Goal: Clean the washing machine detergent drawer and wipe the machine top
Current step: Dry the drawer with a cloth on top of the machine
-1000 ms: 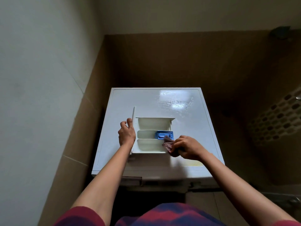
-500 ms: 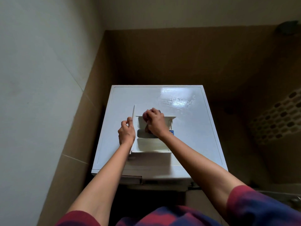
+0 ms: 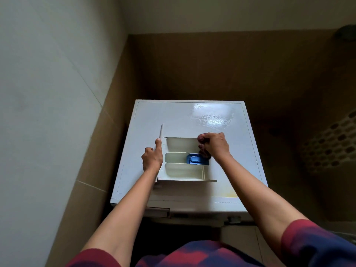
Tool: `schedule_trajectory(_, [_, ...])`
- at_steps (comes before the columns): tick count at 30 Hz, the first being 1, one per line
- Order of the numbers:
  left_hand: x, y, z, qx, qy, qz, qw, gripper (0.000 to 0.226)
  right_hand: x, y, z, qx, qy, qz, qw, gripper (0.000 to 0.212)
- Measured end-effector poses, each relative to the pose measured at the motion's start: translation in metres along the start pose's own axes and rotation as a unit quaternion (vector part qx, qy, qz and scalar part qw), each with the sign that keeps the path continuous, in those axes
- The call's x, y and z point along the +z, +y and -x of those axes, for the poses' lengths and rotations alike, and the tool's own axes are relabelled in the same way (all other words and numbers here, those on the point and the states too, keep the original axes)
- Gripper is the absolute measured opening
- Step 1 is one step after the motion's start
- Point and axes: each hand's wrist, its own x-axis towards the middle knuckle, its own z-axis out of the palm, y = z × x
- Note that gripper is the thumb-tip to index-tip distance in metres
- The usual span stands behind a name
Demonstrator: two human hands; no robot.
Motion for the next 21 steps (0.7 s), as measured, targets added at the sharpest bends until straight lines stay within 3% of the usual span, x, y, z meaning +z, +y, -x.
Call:
schedule_trajectory(5, [-0.003, 0.004, 0.002, -0.032, -0.025, -0.017, 0.999, 0.088, -0.023, 0.0, -0.01, 0.093, 0.007, 0.001, 0.996, 0.023])
schedule_trajectory(8, [-0.004, 0.004, 0.002, -0.062, -0.046, 0.008, 0.997, 0.089, -0.033, -0.008, -0.007, 0.129, 0.05, -0.137, 0.981, 0.016])
schedule_trajectory(10, [-0.007, 0.003, 0.002, -0.087, -0.075, 0.036, 0.993, 0.09, -0.039, -0.013, -0.001, 0.142, 0.061, -0.264, 0.952, 0.018])
schedule_trajectory(13, [-0.013, 0.006, 0.0, -0.122, -0.16, 0.138, 0.97, 0.089, -0.045, -0.023, 0.01, 0.163, 0.005, -0.458, 0.874, 0.015])
schedule_trajectory(17, [-0.027, 0.013, -0.001, -0.156, -0.229, 0.221, 0.935, 0.074, -0.054, -0.032, 0.023, 0.197, -0.072, -0.602, 0.77, 0.017])
schedule_trajectory(19, [-0.034, 0.015, -0.002, -0.17, -0.236, 0.208, 0.934, 0.07, -0.056, -0.032, 0.026, 0.178, -0.116, -0.621, 0.754, 0.018])
schedule_trajectory(21, [-0.041, 0.021, -0.001, -0.163, -0.255, 0.212, 0.929, 0.058, -0.059, -0.032, 0.029, 0.142, -0.157, -0.582, 0.785, 0.022])
